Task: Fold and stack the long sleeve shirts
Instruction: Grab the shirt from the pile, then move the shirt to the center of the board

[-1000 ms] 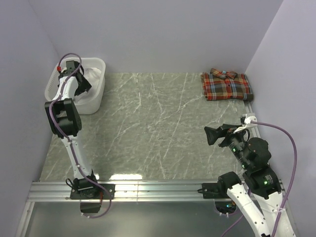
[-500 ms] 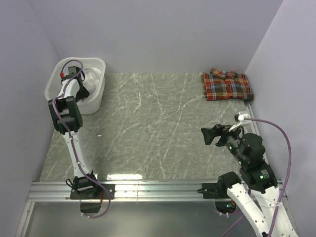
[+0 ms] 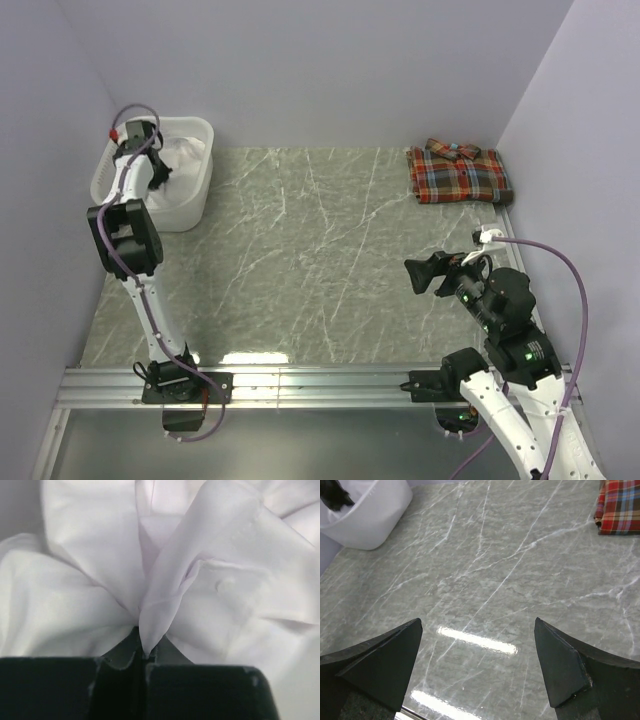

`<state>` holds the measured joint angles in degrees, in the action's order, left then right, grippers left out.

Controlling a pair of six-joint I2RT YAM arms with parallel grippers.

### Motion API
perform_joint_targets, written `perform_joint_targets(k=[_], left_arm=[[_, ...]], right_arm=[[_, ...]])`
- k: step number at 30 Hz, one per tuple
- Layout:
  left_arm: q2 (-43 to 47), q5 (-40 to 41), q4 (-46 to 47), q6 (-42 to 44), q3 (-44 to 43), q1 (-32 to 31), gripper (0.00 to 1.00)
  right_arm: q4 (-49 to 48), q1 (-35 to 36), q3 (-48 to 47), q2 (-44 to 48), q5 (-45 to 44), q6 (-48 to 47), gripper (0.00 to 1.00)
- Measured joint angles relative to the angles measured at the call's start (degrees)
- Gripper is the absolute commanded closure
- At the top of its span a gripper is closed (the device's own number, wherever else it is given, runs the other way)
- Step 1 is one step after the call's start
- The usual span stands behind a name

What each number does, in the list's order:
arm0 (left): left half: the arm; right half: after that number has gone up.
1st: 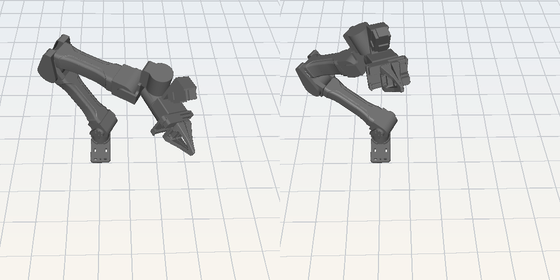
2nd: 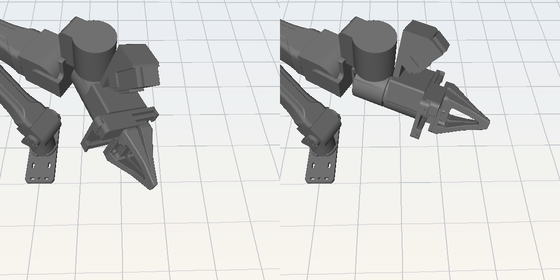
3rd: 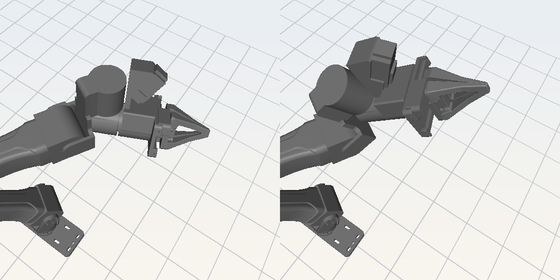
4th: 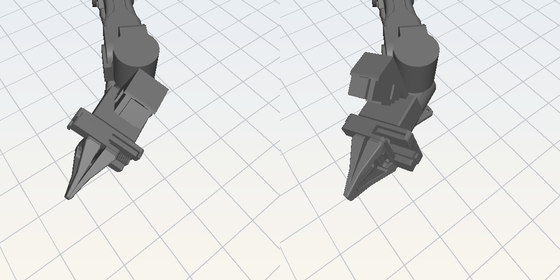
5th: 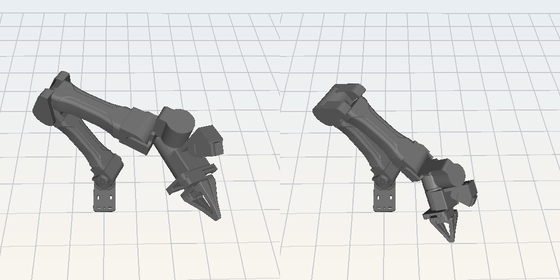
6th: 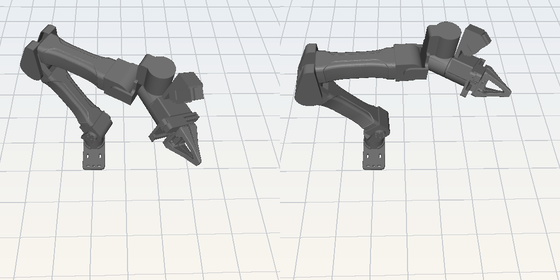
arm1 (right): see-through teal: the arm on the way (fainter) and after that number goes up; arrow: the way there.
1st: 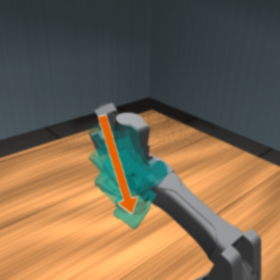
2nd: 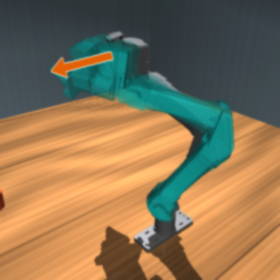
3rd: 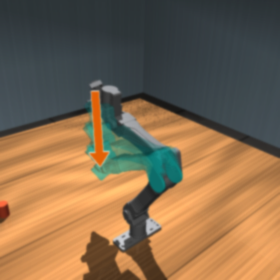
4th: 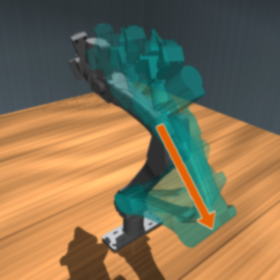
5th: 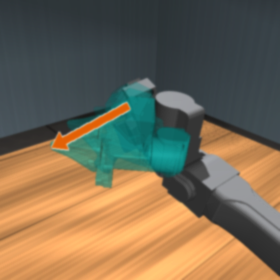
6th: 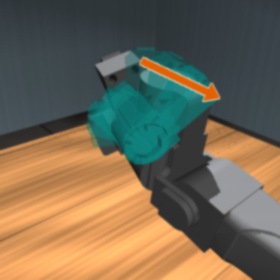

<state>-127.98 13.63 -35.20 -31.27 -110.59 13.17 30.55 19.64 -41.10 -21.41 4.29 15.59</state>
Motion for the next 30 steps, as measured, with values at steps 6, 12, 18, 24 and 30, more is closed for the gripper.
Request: perform_joint_targets(k=[6,12,18,24,30], left_arm=[[9.53,-1.55,0.7,-2.99,-7.54,0.0,1.0],[25.05,-7.87,6.6,-8.63,-8.63,-0.04,1.0],[33.77,-16.39,15.06,-14.19,-15.21,-2.12,1.0],[39.01,-25.73,22.82,-17.29,-18.05,-11.39,0.99],[47.08,-33.53,30.16,-18.34,-2.14,-24.92,0.88]], right_arm=[[-0.15,0.0,0.0,-0.48,0.83,0.02,0.0],[-0.92,0.0,-0.02,-0.39,1.88,0.68,0.0],[-0.9,0.0,-0.07,1.22,2.6,1.16,0.0],[-0.92,0.0,-0.13,3.98,2.64,1.53,0.0],[-0.87,0.0,-0.22,4.96,2.54,1.49,0.0]])
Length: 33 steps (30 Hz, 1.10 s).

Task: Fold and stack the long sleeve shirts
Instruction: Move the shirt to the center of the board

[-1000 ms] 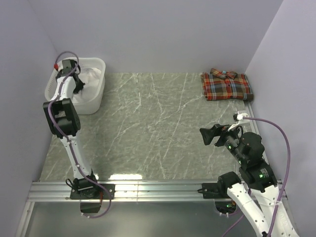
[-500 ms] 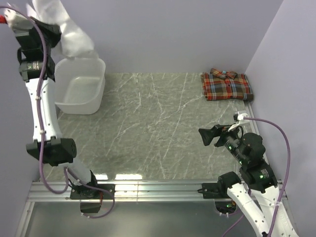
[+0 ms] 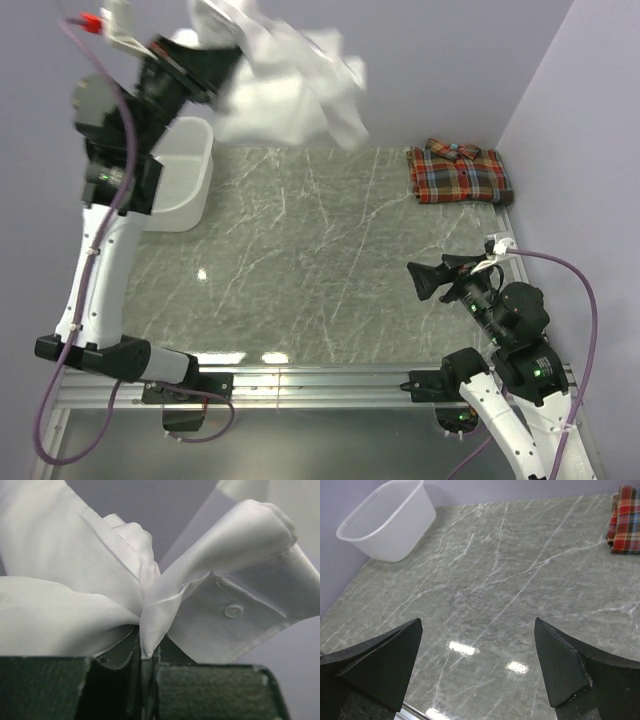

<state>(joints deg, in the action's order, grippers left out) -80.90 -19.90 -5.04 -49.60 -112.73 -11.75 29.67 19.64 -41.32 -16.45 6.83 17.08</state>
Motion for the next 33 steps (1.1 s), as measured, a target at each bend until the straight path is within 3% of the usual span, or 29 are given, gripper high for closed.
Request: perform_joint_targets(k=[2,3,9,11,15,20,25,33], left_arm=[[2.4,-1.75,1.99,0.68,8.28,-3.63,0.7],[3.37,-2.34,3.23,1.01,13.22,-5.44,0.52],[9.14,-2.12,1.81,4.76,43.52,-10.05,0.16],[12.33,0.63,-2.34,7.13,51.84,-10.14,0.11],[23.37,7.69,-12.68,10.82,61.44,-10.08,0.08],[33.11,15.76,-18.45,14.05,62.31,-10.08,0.08],[31.41,20.68,-19.71,15.98,63.63,-10.08,0.09],[26.29,21.29,-18.36,17.7,69.7,-10.08,0.09]], right_arm=[[0.11,0.0,-0.17,0.09,-0.2,-0.02,0.0],[0.17,0.0,-0.33,0.09,-0.33,-0.02,0.0],[0.7,0.02,-1.05,-0.35,0.31,-0.7,0.0],[1.09,0.02,-1.75,-1.86,1.16,-1.2,0.0],[0.92,0.02,-2.51,-7.58,4.59,-1.53,0.0],[-0.96,0.39,-2.32,-18.73,8.59,0.74,0.06],[-6.25,0.87,0.42,-29.68,10.29,4.79,0.19],[-15.58,1.01,8.22,-41.03,9.7,13.33,0.19]])
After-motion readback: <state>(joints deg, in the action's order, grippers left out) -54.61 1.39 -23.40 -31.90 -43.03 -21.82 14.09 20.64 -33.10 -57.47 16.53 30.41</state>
